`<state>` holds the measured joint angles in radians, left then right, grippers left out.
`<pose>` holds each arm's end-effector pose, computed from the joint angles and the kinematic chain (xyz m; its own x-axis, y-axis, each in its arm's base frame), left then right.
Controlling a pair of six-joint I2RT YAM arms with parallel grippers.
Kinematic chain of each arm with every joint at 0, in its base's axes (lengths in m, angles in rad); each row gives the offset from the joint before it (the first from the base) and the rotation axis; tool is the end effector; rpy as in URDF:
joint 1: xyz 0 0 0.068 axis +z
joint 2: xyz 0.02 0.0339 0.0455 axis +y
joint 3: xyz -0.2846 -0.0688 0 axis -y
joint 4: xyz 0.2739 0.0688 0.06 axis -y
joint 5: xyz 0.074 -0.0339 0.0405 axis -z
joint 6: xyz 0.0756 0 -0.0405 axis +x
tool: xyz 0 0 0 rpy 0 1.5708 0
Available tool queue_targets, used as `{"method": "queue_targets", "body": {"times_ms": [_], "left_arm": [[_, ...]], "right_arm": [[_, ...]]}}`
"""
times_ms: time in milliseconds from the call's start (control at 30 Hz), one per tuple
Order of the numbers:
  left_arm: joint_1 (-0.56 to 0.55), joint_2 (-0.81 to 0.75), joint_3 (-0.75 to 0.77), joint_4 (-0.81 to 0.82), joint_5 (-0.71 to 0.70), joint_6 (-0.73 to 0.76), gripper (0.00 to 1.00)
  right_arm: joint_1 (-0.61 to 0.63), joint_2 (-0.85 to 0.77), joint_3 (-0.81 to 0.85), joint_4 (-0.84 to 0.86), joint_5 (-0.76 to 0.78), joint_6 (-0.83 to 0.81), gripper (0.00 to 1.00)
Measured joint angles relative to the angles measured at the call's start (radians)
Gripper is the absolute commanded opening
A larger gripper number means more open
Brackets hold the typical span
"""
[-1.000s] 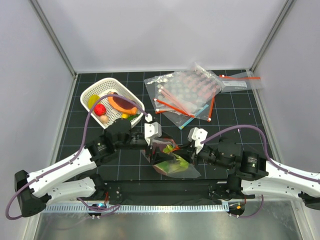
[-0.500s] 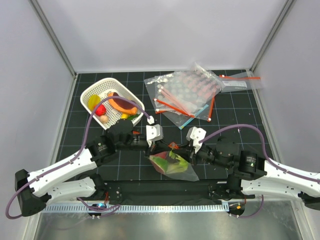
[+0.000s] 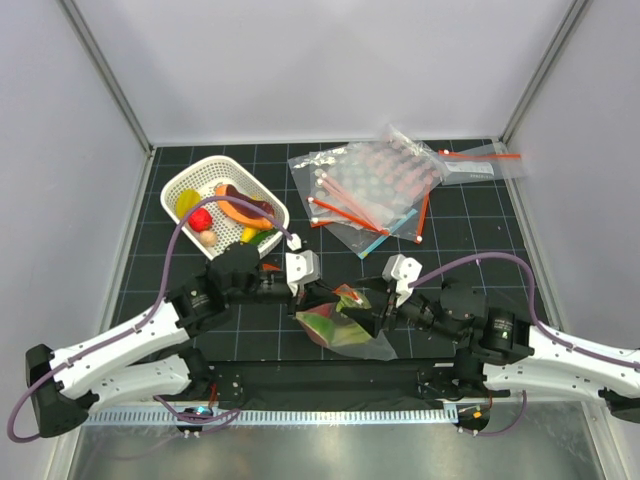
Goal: Place the food in the zip-top bag and seal the zipper
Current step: Zip the zipper food storage bag at the center of the board.
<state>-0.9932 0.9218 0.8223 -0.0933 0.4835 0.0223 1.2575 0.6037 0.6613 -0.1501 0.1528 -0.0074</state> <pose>0.1152 -0.2410 0.3457 -0.0825 0.1627 -0.9832 0.9930 0.0976 -0.0672 0.0738 0.1903 0.3370 -0.0219 -0.0912 -0.9956 -0.8937 0.4481 -0.0214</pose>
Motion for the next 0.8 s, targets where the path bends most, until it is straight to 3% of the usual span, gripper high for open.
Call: {"method": "queue_targets", "body": {"times_ms": [200, 667, 767, 800], "left_arm": [[0.000, -0.037, -0.019, 0.007, -0.002, -0.013, 0.00], [-0.001, -0.091, -0.058, 0.027, -0.039, -0.014, 0.00], [-0.001, -0.106, -0.063, 0.032, -0.049, -0.014, 0.00], [-0.001, -0.113, -0.066, 0.036, -0.054, -0.014, 0.00]], "right_arm": [[0.000, -0.001, -0.026, 0.046, 0.001, 0.002, 0.76], [0.000, -0.068, -0.072, 0.090, 0.001, 0.002, 0.66], [0.000, -0.069, -0.072, 0.091, 0.001, 0.002, 0.57], [0.000, -0.069, -0.073, 0.091, 0.001, 0.002, 0.48]]}}
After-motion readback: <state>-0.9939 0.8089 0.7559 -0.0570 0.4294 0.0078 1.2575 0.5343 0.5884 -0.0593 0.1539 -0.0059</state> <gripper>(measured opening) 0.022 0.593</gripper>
